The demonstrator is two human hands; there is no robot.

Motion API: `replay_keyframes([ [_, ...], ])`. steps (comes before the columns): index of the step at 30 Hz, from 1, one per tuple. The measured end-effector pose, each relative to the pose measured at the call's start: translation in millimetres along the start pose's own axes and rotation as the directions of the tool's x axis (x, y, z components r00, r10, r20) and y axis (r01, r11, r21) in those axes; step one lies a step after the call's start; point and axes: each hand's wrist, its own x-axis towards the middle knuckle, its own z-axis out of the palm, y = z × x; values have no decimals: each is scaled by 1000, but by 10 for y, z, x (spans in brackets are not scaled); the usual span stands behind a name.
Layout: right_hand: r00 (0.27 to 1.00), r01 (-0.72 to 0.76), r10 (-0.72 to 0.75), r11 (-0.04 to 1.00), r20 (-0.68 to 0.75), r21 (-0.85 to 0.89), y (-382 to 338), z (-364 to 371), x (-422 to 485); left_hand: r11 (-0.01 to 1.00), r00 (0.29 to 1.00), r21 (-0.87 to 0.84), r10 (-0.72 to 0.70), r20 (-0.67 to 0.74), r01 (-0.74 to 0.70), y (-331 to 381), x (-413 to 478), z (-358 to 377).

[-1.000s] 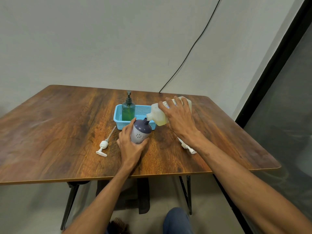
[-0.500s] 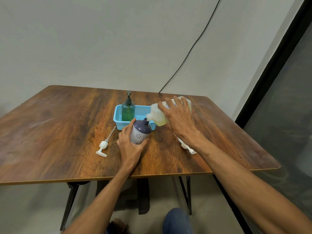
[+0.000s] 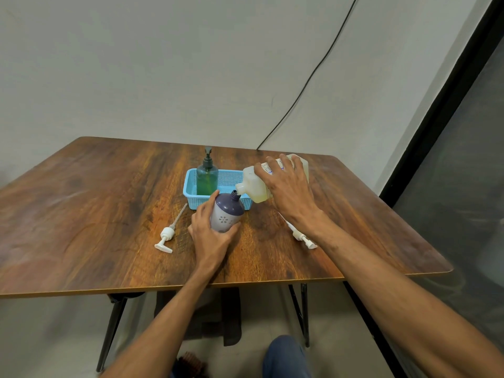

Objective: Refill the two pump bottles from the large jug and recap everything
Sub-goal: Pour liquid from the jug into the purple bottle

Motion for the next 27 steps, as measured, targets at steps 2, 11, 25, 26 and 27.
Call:
replay_keyframes([
  [2,1000,-3,3,1000,5,-5,4,-13,5,1000,1000,0,2,-1,-2,11,3,0],
  [11,1000,10,-10,999,0,-31,1,-2,30,1000,1000,-5,-6,-6,6,7,2,1],
  [25,1000,19,-20,996,-17,-88,1,42,66,1000,1000,1,-14,1,14,0,5,-5],
  [26,1000,19,-21,996,-21,-90,1,50,69,1000,1000,-3,-15,1,15,-3,6,-4],
  [27,999,18,-20,996,-28,-92,1,58,73,1000,1000,-7,-15,-1,15,-3,6,-3],
])
